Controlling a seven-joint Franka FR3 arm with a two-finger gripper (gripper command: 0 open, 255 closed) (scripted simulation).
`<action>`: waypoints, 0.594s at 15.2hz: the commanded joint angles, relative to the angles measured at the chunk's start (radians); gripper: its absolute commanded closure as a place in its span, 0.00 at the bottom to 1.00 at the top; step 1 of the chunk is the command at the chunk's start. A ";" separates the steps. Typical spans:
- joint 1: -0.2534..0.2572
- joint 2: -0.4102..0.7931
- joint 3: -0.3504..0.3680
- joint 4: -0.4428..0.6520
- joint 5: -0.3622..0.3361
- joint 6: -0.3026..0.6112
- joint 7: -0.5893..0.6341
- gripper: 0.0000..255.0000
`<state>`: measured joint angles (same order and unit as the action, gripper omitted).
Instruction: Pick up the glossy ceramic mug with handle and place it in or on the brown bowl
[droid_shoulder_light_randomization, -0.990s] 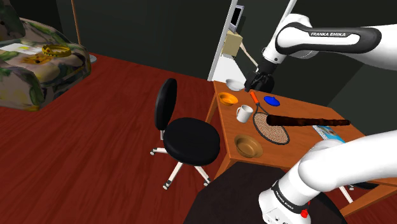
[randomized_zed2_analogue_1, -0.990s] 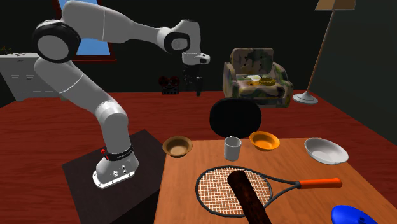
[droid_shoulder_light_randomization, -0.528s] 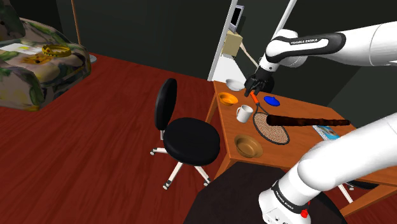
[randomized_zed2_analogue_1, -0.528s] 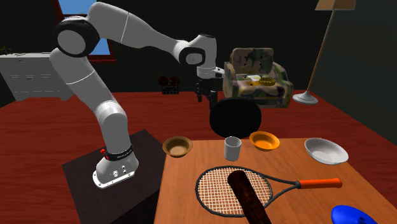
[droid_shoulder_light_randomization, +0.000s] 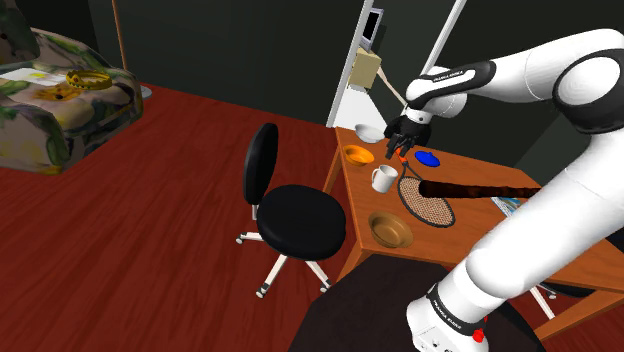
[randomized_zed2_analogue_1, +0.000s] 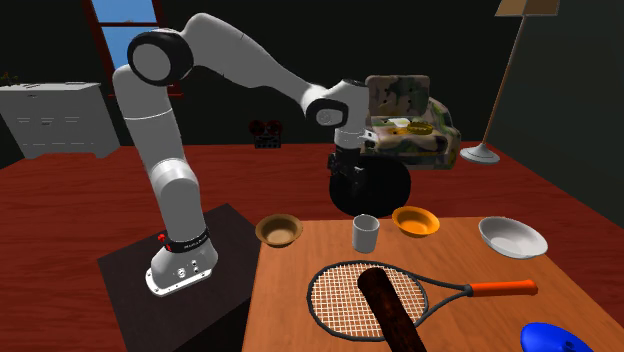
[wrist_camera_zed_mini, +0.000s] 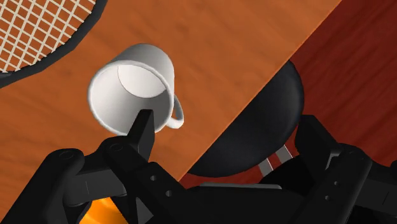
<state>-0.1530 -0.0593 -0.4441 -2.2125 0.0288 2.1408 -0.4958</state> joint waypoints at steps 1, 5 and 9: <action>-0.011 0.079 -0.018 0.045 0.034 0.017 -0.047 0.00; -0.052 0.233 -0.038 0.140 0.109 0.039 -0.141 0.00; -0.112 0.389 -0.037 0.253 0.180 0.043 -0.223 0.00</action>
<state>-0.2480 0.2896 -0.4807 -1.9928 0.1911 2.1876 -0.6959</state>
